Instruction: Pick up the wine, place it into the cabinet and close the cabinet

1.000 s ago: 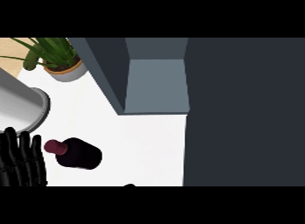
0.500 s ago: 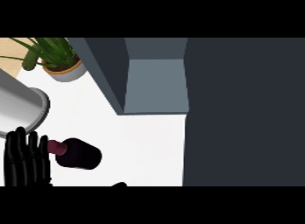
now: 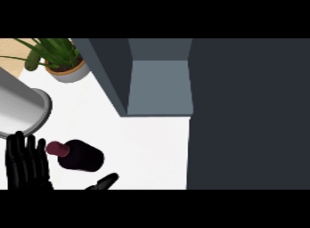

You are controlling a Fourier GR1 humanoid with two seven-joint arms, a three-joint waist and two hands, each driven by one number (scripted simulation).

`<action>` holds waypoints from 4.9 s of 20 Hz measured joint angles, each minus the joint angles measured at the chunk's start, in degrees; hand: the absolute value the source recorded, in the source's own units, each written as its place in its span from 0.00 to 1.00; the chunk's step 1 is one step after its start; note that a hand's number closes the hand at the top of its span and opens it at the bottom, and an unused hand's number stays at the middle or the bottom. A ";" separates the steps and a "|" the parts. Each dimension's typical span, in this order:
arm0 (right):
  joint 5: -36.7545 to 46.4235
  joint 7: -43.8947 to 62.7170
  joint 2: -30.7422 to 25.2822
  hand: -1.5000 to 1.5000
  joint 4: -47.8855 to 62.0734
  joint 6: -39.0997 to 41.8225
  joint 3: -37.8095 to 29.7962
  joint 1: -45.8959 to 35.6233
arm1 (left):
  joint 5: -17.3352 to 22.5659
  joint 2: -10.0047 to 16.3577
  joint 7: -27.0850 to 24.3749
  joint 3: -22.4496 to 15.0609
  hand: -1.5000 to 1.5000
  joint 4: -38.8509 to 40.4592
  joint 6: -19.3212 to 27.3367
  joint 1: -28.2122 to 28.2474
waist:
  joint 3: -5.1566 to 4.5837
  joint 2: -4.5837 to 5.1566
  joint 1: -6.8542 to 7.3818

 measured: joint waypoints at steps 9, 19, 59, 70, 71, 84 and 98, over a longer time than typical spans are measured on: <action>0.01 1.71 -0.21 0.00 -0.22 -1.03 -0.23 -1.83 | 18.01 -5.27 -20.52 9.05 0.00 8.57 -13.32 5.76 | 0.05 -0.07 0.35; -0.44 2.16 -0.60 0.00 -0.08 0.15 -2.20 -2.04 | 29.96 -9.94 -37.64 18.08 0.00 22.84 -31.53 8.69 | 0.23 0.08 0.21; 0.02 5.37 0.35 0.00 -0.52 -0.72 -0.42 -4.07 | 35.40 -16.87 -54.82 30.05 1.00 57.50 -55.54 -4.92 | 0.31 0.14 -0.09; 0.06 3.90 0.16 0.00 -0.34 0.77 -1.77 -2.80 | 26.29 -15.04 -56.21 26.53 1.00 58.94 -52.07 -7.30 | 0.33 0.10 -0.18; 0.03 3.25 0.41 0.00 -0.22 1.16 -1.81 -2.30 | 26.02 -14.33 -55.70 26.39 1.00 58.75 -52.82 -7.64 | 0.34 0.11 -0.14; 0.15 3.47 1.62 0.00 0.07 0.44 -1.09 -2.73 | 26.62 -4.90 -54.17 28.68 1.00 46.46 -62.97 -3.60 | 0.34 0.07 0.38; 0.26 5.88 1.18 0.00 -0.05 -0.50 -1.01 -4.96 | 25.33 -6.31 -35.13 21.74 1.00 20.41 -58.73 -1.07 | 0.35 0.08 0.25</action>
